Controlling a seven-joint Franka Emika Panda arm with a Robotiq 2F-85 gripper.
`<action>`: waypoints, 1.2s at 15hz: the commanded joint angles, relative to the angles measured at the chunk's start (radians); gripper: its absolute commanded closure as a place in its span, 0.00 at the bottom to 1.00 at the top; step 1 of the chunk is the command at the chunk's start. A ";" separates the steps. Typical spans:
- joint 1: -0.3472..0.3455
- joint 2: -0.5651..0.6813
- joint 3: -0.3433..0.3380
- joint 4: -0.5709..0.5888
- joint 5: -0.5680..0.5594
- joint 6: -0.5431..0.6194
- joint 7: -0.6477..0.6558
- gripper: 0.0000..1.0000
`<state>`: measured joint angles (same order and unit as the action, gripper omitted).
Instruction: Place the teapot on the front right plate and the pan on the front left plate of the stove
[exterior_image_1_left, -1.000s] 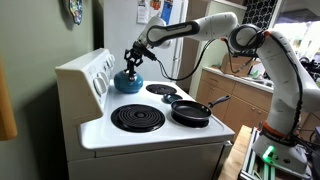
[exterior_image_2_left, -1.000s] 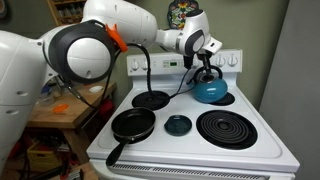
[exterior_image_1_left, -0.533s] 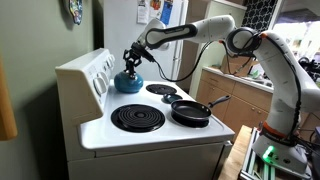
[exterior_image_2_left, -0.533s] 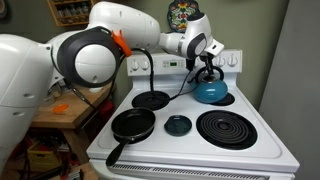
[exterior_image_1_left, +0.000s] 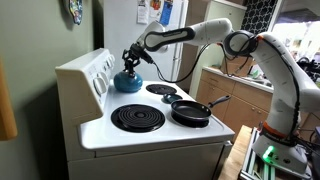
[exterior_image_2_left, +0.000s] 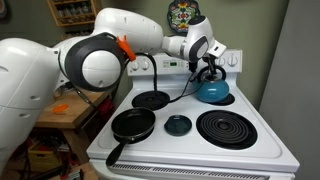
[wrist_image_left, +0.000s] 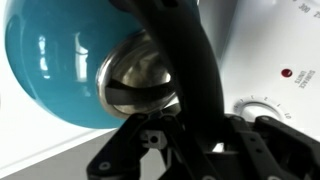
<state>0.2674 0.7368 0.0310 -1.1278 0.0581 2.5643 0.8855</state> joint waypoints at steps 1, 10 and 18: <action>0.008 0.020 -0.017 0.035 0.021 0.025 0.023 0.65; 0.060 -0.104 -0.078 -0.056 -0.022 -0.069 0.185 0.00; 0.051 -0.374 -0.006 -0.337 0.065 -0.199 0.143 0.01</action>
<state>0.3286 0.5203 -0.0122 -1.2666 0.0696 2.3979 1.0559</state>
